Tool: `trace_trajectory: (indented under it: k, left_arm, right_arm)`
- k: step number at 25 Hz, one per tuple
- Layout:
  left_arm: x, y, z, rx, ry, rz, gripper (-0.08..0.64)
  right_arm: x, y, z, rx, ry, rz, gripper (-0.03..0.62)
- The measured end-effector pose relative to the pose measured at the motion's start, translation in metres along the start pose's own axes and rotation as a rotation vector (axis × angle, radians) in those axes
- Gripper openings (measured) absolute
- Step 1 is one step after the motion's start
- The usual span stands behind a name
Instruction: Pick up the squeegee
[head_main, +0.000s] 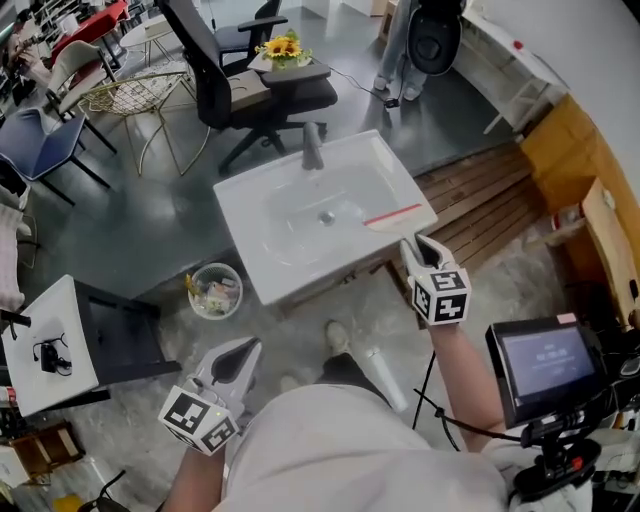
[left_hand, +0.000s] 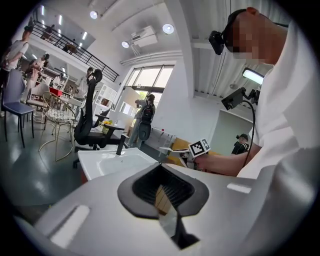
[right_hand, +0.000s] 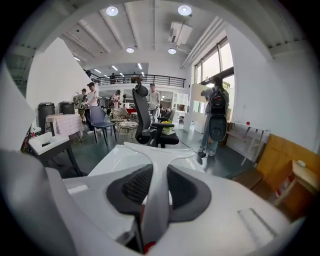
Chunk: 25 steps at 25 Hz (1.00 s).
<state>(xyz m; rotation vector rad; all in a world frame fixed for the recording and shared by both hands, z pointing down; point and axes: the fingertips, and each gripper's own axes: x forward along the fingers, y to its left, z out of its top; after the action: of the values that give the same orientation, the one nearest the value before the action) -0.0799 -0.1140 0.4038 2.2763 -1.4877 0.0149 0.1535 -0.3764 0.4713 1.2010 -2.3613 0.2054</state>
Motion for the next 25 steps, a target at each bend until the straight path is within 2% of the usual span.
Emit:
trace_trajectory:
  k: [12, 25]
  left_arm:
    - [-0.037, -0.022, -0.025, 0.020, 0.009, -0.062, 0.008]
    - [-0.055, -0.036, -0.035, 0.030, 0.018, -0.089, 0.008]
  right_arm:
    - [-0.088, 0.061, 0.005, -0.025, -0.069, 0.008, 0.097]
    - [-0.122, 0.103, -0.005, -0.017, -0.082, 0.050, 0.097]
